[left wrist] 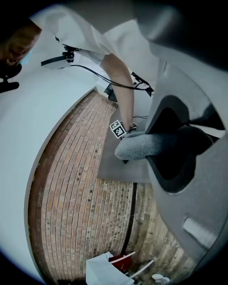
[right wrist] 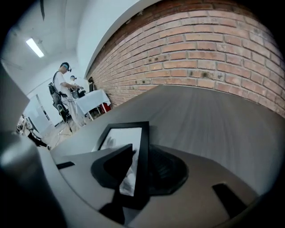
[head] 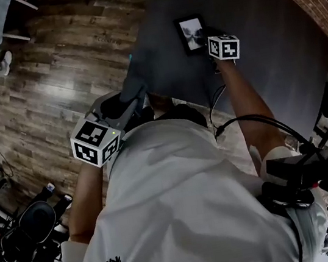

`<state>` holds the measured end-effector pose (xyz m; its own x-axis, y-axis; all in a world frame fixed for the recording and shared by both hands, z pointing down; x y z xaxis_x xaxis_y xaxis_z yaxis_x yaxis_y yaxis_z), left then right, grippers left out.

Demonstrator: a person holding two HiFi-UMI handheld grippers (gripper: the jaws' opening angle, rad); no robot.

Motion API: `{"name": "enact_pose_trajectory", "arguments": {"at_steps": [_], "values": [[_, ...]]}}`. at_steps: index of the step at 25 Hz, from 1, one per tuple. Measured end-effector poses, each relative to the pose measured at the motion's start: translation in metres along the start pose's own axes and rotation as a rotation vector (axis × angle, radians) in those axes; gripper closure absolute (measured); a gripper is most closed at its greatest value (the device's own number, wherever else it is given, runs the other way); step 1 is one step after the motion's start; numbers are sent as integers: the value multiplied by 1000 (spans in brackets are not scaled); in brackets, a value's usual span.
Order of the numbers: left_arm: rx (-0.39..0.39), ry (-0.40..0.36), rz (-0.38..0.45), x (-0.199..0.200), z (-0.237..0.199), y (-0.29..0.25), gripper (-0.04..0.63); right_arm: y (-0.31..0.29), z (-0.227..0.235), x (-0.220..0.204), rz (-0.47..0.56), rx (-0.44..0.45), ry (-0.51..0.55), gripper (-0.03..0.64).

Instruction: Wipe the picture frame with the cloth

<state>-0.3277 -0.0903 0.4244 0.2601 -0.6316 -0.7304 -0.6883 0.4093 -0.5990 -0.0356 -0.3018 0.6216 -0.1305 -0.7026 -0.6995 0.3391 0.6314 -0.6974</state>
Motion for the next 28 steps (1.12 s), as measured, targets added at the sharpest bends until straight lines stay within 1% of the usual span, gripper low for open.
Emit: {"name": "enact_pose_trajectory", "arguments": {"at_steps": [3,4,6,7,10,14,18,20,22,25,28], "values": [[12,13,-3,-3,8,-12,466,0,5,-7,21,21,-54,504],[18,20,-2,-2,9,-16,466,-2,7,-9,23,26,-78,520],[28,25,7,5,11,-24,466,-1,12,-8,13,28,-113,546],[30,22,15,11,15,-27,466,2,13,-6,4,29,-117,548],[28,10,39,27,27,-34,466,15,11,0,-7,47,-76,549],[31,1,48,30,39,-46,466,39,1,6,36,105,-45,549],[54,-30,62,39,56,-58,466,84,-8,18,83,145,2,549],[70,-73,53,44,65,-68,466,110,-17,22,100,162,57,549],[81,-139,32,54,73,-85,466,133,-25,27,115,180,119,549],[84,-265,-28,74,81,-114,466,159,-33,31,138,184,188,549],[93,-407,-112,95,88,-142,468,179,-34,33,140,163,261,549]]}}
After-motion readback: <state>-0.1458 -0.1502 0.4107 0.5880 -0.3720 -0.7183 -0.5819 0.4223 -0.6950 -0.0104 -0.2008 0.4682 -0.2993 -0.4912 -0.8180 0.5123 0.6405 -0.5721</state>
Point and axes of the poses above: the fingertips, and each gripper's own axes: y backward along the fingers, z to its right, x out of its top, the point moved 2 cm from there along y, backward along the fingers
